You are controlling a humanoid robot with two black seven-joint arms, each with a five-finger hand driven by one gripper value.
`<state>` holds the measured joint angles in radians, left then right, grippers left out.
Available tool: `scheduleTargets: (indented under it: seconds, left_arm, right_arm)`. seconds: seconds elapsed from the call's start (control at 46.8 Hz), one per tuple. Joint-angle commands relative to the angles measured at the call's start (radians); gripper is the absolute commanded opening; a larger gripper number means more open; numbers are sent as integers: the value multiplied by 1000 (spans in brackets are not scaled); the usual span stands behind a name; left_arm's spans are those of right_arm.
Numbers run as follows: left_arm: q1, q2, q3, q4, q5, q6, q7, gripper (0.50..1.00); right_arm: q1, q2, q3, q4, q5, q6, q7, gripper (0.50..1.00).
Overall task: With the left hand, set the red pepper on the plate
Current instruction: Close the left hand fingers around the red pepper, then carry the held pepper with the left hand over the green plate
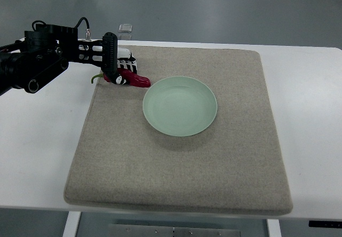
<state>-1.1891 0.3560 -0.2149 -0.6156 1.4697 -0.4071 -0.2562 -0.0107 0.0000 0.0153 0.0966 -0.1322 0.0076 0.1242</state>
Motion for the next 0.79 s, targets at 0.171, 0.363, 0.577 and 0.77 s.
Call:
scheduleTargets:
  seconds: [0.171, 0.363, 0.577, 0.77]
  left_arm:
    - [-12, 0, -8, -15, -2, 33, -2, 500]
    - [-15, 3, -8, -62, 1, 114, -8, 500]
    - [-18, 6, -8, -141, 3, 129, -8, 500]
    - [-20, 8, -8, -216, 4, 128, -20, 500]
  right_arm:
    - [0, 0, 0, 0, -1, 0, 0, 928]
    - [0, 0, 0, 0, 0, 0, 0, 928]
    - [0, 0, 0, 0, -1, 0, 0, 928]
    - [0, 0, 0, 0, 0, 0, 0, 928]
